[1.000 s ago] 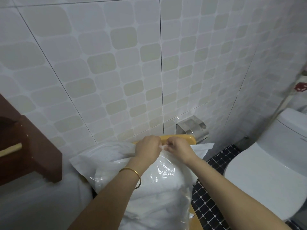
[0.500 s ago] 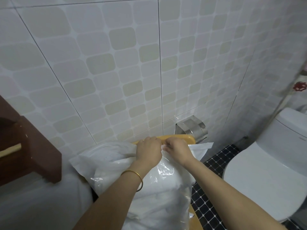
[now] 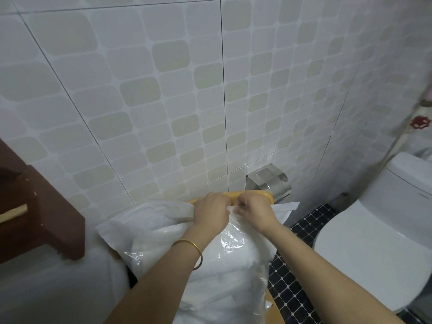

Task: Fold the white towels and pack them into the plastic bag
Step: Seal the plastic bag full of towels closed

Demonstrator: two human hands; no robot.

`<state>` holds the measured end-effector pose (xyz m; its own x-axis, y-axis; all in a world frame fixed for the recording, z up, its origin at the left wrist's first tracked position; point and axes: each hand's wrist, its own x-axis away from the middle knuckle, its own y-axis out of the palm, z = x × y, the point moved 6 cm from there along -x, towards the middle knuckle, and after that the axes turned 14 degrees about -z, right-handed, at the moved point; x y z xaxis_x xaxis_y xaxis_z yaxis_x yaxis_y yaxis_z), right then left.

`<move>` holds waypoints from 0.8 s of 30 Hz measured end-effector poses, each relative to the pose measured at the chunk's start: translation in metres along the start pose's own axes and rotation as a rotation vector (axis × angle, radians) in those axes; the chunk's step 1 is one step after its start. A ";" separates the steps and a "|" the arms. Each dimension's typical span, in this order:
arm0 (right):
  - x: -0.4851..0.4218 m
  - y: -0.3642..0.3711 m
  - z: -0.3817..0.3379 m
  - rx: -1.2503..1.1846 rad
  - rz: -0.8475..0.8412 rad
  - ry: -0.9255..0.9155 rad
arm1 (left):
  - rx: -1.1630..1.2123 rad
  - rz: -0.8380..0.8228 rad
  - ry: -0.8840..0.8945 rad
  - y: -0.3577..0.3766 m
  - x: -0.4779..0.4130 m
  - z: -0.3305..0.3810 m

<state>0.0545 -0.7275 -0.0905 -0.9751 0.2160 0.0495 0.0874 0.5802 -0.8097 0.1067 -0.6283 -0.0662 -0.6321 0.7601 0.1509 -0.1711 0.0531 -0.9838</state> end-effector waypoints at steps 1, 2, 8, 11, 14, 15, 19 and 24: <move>0.001 0.000 0.000 -0.029 0.012 -0.002 | -0.005 0.005 -0.001 0.001 0.000 0.000; 0.002 0.000 0.000 -0.060 0.022 -0.004 | -0.009 0.006 -0.004 0.001 0.000 0.001; 0.000 0.002 -0.001 -0.035 0.023 -0.006 | 0.063 -0.022 -0.034 0.000 -0.001 -0.003; -0.002 0.000 0.005 0.011 -0.036 0.024 | 0.181 -0.064 -0.037 -0.003 -0.001 -0.009; -0.001 -0.006 0.011 0.006 -0.022 0.048 | 0.261 -0.075 -0.013 -0.007 0.000 -0.008; -0.001 -0.007 0.011 0.003 -0.023 0.047 | 0.272 -0.069 -0.007 -0.009 0.000 -0.007; 0.002 -0.006 0.010 -0.011 0.010 0.041 | 0.226 -0.040 0.003 -0.011 -0.001 0.001; 0.006 -0.006 0.005 0.067 0.053 0.017 | 0.067 -0.023 0.023 -0.004 -0.002 0.007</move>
<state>0.0472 -0.7333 -0.0881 -0.9659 0.2585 0.0148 0.1245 0.5137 -0.8489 0.1028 -0.6346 -0.0620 -0.6101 0.7738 0.1704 -0.2363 0.0276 -0.9713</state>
